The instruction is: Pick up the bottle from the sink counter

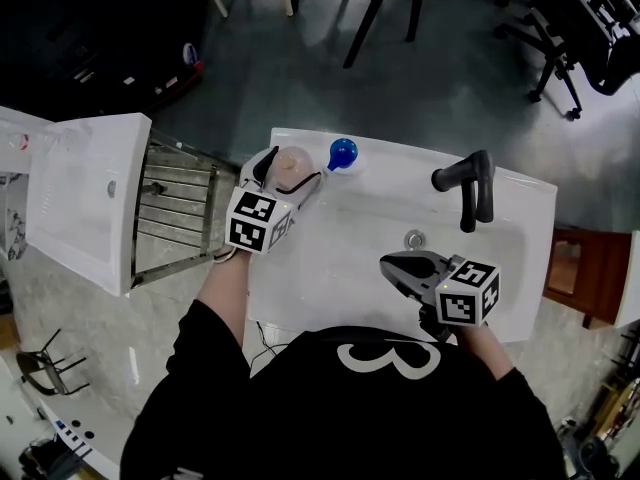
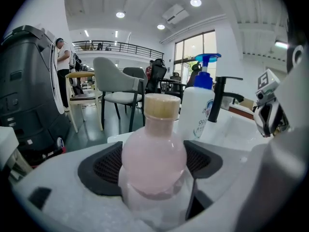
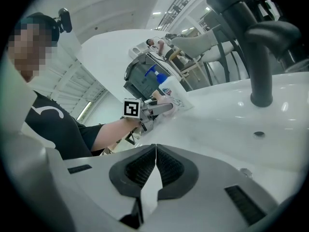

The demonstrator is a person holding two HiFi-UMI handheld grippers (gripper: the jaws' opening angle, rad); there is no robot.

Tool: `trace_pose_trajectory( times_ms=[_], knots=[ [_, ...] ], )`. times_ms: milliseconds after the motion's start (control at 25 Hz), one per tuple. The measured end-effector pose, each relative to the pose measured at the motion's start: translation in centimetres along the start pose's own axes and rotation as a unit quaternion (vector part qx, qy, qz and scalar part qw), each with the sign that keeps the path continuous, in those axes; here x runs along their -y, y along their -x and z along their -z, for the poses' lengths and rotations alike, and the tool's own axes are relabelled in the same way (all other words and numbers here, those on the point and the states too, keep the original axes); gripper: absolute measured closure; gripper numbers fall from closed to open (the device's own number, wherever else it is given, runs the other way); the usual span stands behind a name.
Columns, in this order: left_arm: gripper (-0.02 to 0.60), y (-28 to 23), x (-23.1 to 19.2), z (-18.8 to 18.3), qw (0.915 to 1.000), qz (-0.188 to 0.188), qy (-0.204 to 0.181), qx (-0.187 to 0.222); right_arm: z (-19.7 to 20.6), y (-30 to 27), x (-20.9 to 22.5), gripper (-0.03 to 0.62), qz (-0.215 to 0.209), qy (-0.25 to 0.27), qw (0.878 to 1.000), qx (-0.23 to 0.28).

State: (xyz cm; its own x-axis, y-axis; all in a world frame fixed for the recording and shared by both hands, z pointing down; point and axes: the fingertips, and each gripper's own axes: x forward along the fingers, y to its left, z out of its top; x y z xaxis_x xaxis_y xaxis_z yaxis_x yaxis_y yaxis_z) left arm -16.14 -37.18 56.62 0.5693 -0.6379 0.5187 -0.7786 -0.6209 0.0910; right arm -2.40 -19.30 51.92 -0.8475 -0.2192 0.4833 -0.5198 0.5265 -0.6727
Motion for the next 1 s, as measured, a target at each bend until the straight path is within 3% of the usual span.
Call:
trace_pose_trajectory(
  times_ms=[480,1000],
  knots=[
    [0.186,-1.1,-0.3,1.0,0.9986,-0.006,-0.007,-0.052,0.9,-0.7,-0.3,0.582,0.003,-0.007,1.0,0.006],
    [0.186,-1.2,-0.4,1.1,0.9982,-0.013,-0.009,-0.057,2.0,-0.6,-1.1,0.582,0.019,-0.016,0.999,0.026]
  ],
)
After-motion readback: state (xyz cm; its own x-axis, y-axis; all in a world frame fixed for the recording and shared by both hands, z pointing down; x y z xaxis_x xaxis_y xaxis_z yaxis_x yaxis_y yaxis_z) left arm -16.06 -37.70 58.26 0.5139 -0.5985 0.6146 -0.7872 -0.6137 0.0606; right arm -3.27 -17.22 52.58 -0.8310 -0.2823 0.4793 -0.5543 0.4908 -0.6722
